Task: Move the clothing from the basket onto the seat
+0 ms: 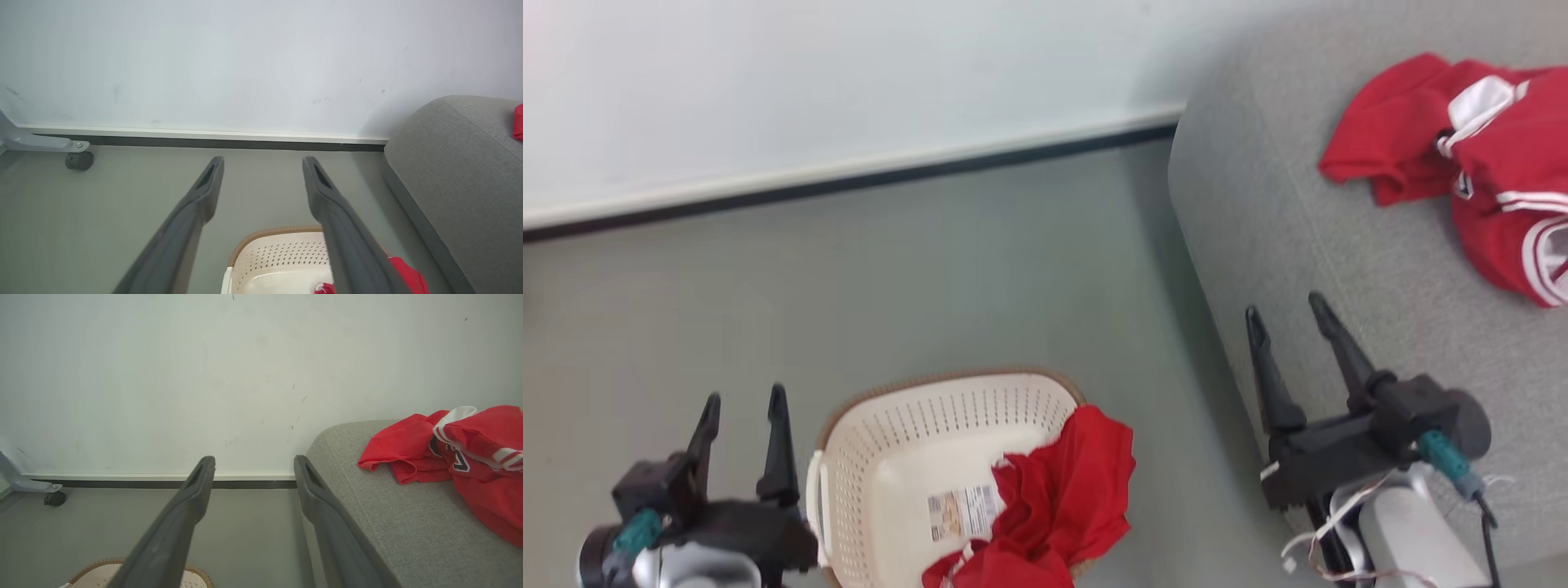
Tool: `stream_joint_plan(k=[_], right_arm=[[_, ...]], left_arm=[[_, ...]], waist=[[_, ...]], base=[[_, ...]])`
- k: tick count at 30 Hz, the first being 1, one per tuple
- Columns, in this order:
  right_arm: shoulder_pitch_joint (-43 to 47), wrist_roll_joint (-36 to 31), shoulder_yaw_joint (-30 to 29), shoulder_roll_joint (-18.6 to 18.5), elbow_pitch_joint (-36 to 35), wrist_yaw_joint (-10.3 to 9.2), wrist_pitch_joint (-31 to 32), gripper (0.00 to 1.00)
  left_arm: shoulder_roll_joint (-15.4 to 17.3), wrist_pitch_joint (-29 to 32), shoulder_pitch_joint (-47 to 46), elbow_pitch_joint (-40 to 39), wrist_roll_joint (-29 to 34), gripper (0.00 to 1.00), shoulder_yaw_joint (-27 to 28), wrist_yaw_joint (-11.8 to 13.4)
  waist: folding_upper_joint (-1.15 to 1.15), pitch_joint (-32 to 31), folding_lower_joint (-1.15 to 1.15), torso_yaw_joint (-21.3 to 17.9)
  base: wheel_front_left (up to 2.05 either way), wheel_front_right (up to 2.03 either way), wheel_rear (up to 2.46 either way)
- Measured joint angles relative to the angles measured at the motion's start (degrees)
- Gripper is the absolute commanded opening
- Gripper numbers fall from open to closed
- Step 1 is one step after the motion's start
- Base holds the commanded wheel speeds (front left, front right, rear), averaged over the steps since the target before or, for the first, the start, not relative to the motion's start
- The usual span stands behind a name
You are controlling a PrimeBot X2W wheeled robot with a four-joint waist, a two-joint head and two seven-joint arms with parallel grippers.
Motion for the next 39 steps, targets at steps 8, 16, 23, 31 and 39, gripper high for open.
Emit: stream_joint_plan(k=[8, 16, 23, 31, 39], right_arm=[[4.97, 0.01, 1.62, 0.49, 1.38, 0.68, 0.00, 1.00], [8.96, 0.02, 1.93, 0.51, 0.12, 0.96, 0.01, 1.00], [9.82, 0.03, 1.90, 0.33, -1.09, 1.01, 0.01, 1.00], [9.90, 0.12, 1.69, 0.12, -2.07, 1.19, 0.01, 1.00], [9.92, 0.29, 0.83, -0.33, -2.93, 1.18, 0.00, 1.00]], left_arm=[[0.13, 0.00, 9.34, -6.28, 1.04, 1.00, 2.81, 1.57], [0.21, 0.00, 16.14, -13.88, 2.78, 1.00, 5.23, 2.43], [0.18, 0.00, 18.12, -17.42, 3.50, 1.00, 5.99, 2.46], [-0.24, 0.00, 19.16, -20.30, 3.97, 1.00, 6.47, 2.50], [-0.46, 0.00, 20.00, -21.81, 4.44, 1.00, 6.41, 2.50]], waist=[[0.00, -6.90, 0.00, -0.26], [-0.01, -12.11, 0.01, -1.18], [0.00, -13.21, 0.01, -1.93], [0.00, -12.94, 0.02, -2.09], [0.00, -12.45, 0.02, -1.81]], base=[[0.00, 0.00, 0.00], [0.00, 0.00, 0.00], [0.00, 0.00, 0.00], [0.00, 0.00, 0.00], [0.00, 0.00, 0.00]])
